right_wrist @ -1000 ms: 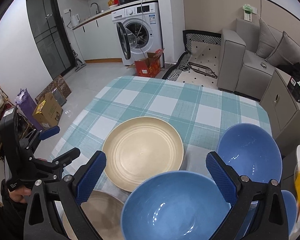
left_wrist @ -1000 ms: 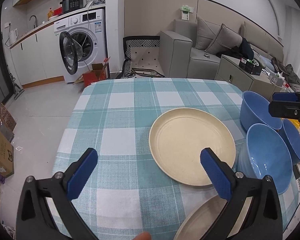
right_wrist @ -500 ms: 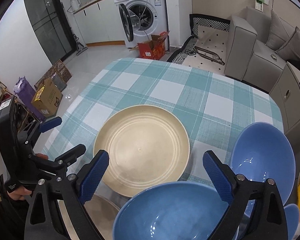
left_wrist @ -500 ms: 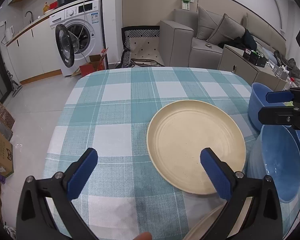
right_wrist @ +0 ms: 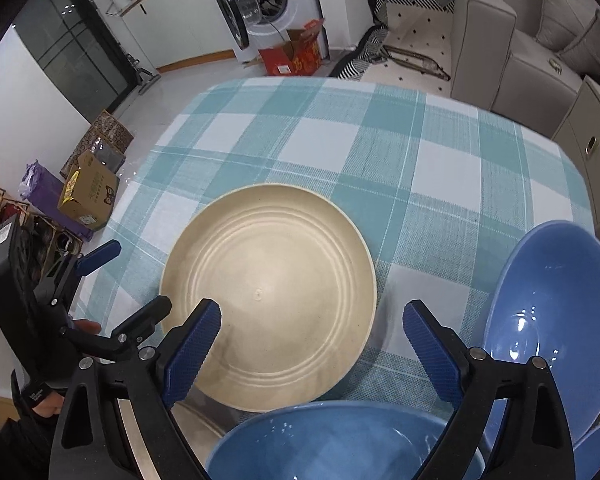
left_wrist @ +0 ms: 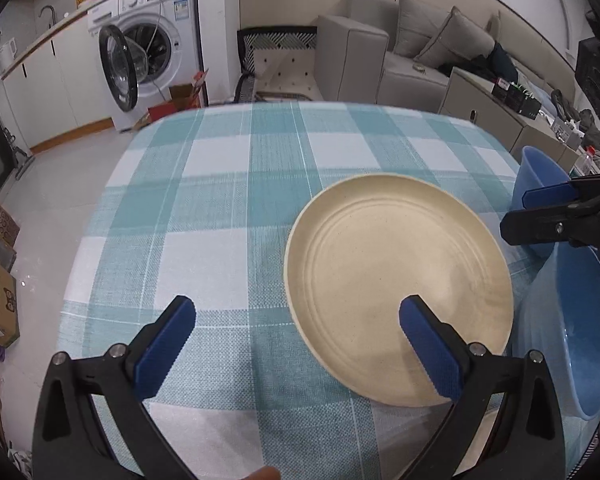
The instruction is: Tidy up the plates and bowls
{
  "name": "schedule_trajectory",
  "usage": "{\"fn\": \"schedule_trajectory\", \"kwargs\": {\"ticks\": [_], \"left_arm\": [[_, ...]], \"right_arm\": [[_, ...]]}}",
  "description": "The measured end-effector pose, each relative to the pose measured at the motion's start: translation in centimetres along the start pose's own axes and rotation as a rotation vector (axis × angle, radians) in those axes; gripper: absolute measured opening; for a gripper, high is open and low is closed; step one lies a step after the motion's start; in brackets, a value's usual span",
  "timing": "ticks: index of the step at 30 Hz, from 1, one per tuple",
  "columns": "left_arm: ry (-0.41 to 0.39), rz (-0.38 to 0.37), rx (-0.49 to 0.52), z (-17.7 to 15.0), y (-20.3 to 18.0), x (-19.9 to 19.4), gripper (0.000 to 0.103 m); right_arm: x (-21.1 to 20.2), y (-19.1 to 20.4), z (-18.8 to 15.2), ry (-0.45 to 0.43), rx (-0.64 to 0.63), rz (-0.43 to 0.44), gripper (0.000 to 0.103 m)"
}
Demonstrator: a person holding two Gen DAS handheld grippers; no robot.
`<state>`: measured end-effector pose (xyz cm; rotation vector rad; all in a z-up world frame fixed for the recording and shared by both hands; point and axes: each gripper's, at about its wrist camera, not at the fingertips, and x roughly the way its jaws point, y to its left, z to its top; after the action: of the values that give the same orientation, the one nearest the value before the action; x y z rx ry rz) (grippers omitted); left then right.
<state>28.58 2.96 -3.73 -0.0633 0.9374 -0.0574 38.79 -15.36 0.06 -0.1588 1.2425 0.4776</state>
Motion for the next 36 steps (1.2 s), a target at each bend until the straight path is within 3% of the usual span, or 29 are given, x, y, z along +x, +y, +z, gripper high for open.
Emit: {"fn": "schedule_trajectory", "kwargs": {"ticks": [7, 16, 27, 36], "left_arm": [[0.024, -0.016, 0.023, -0.3, -0.4, 0.8, 0.098], [0.044, -0.035, 0.017, -0.7, -0.4, 1.1, 0.081], [0.101, -0.053, 0.030, -1.5, -0.7, 2.2, 0.048], [0.110, -0.040, 0.042, -1.7, -0.4, 2.3, 0.038]], "right_arm": [[2.1, -0.5, 0.2, 0.069, 0.015, 0.022, 0.095], [2.7, -0.1, 0.6, 0.093, -0.019, 0.003, 0.088], [3.2, 0.8, 0.7, 0.120, -0.057, -0.024, 0.087], [3.5, 1.0, 1.0, 0.130, -0.055, -0.022, 0.086]]}}
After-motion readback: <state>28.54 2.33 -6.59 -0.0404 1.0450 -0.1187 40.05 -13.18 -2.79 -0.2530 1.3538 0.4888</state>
